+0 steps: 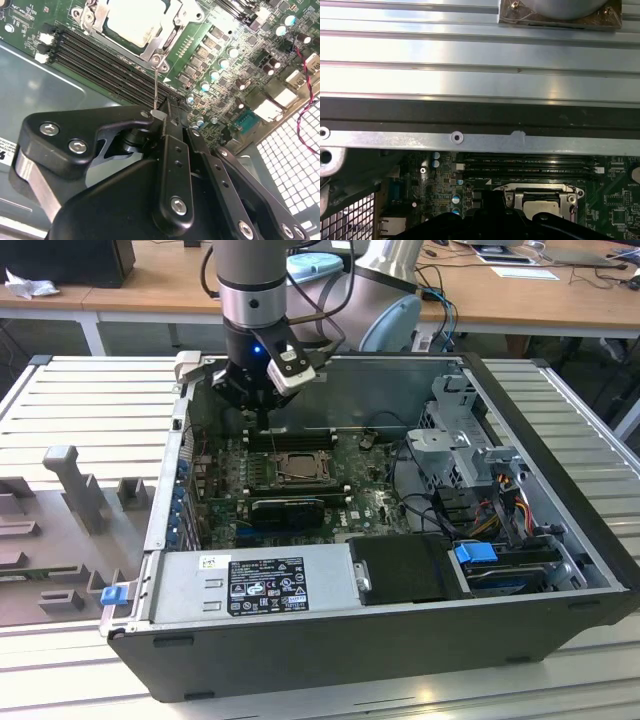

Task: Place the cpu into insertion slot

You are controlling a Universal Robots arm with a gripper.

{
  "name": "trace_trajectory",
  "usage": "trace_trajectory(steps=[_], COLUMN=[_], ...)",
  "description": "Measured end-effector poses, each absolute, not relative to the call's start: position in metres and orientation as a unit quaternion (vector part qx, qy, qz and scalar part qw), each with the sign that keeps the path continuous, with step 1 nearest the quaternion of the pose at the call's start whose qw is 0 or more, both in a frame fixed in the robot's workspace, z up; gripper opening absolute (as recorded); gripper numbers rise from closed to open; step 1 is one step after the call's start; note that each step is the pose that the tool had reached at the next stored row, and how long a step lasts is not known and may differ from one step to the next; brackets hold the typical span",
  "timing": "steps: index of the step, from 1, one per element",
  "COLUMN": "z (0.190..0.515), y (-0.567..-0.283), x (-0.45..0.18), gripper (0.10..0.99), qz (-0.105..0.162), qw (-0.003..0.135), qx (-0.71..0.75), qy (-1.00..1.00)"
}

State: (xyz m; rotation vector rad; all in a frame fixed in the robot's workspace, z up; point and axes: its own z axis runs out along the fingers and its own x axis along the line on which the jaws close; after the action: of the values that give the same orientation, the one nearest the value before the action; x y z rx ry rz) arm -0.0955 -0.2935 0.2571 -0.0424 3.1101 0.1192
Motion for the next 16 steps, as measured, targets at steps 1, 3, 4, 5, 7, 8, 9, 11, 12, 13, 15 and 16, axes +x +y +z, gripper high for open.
trace_trajectory(steps=[1, 3, 4, 5, 7, 8, 9, 11, 12, 13, 15, 16], z=[0.2571, 0.2571, 0.2571, 0.2571, 0.2570, 0.2570, 0.2570, 0.2569, 0.2569, 0.2569, 0.2569, 0.2568], y=[-0.2935, -0.2936, -0.2935, -0.2936, -0.2935, -0.2935, -0.2936, -0.2936, -0.2935, -0.2935, -0.2935, -0.2936], x=[-0.0953, -0.0947, -0.0945, -0.0943, -0.0937, -0.0933, -0.0930, -0.0924, -0.0920, -0.0917, -0.0911, -0.0908], gripper=[0.106, 0.106, 0.106, 0.106, 0.106, 0.106, 0.106, 0.106, 0.106, 0.106, 0.106, 0.106], qz=[0.038, 0.038, 0.038, 0.038, 0.038, 0.038, 0.038, 0.038, 0.038, 0.038, 0.038, 0.038], qw=[0.014, 0.014, 0.014, 0.014, 0.014, 0.014, 0.014, 0.014, 0.014, 0.014, 0.014, 0.014], qx=[-0.014, -0.014, -0.014, -0.014, -0.014, -0.014, -0.014, -0.014, -0.014, -0.014, -0.014, -0.014], qy=[0.999, 0.999, 0.999, 0.999, 0.999, 0.999, 0.999, 0.999, 0.999, 0.999, 0.999, 0.999])
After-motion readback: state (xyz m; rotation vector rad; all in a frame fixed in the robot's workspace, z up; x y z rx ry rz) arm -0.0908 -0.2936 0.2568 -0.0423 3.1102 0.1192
